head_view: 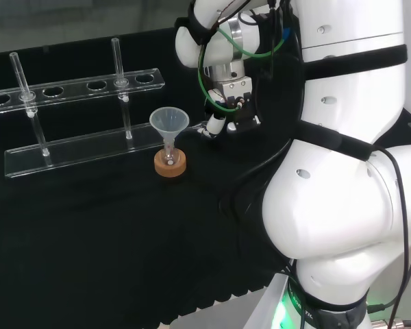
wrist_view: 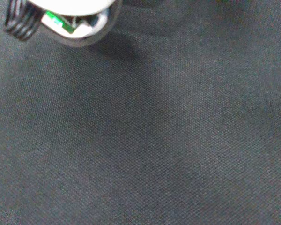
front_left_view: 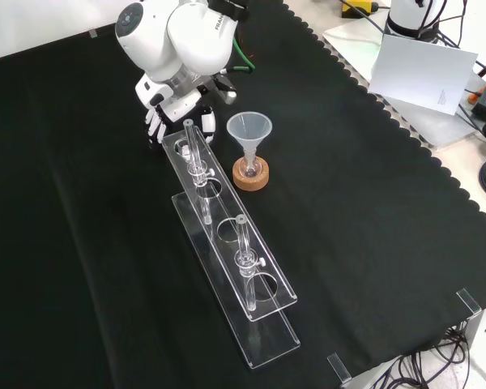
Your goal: Pick up the weighing funnel.
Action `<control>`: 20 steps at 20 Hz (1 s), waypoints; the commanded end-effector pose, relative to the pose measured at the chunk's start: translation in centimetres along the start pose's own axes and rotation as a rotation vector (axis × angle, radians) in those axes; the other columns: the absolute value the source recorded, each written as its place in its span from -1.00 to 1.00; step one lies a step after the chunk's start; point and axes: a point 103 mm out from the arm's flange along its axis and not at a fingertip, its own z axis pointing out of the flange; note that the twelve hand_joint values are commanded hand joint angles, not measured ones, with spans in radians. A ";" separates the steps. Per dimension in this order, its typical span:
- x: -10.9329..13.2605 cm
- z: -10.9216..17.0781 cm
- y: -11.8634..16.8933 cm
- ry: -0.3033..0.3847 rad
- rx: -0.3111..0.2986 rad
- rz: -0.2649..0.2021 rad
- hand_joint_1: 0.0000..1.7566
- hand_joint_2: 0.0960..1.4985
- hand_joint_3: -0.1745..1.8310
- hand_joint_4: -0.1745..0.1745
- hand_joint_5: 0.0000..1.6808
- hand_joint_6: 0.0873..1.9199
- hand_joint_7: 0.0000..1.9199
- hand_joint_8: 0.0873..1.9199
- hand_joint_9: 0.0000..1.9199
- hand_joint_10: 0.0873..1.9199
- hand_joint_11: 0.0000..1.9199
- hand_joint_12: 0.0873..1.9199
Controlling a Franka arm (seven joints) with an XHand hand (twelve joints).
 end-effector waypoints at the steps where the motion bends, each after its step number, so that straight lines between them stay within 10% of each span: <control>1: 0.3 0.2 0.1 -0.002 -0.006 -0.002 0.07 -0.35 -0.16 -0.15 -0.20 -0.08 -0.55 -0.30 -0.31 -0.47 -0.51 0.33; 20: -0.1 0.6 0.9 0.002 -0.003 -0.004 0.06 -0.34 -0.15 -0.16 -0.20 -0.07 -0.55 -0.30 -0.30 -0.47 -0.50 0.33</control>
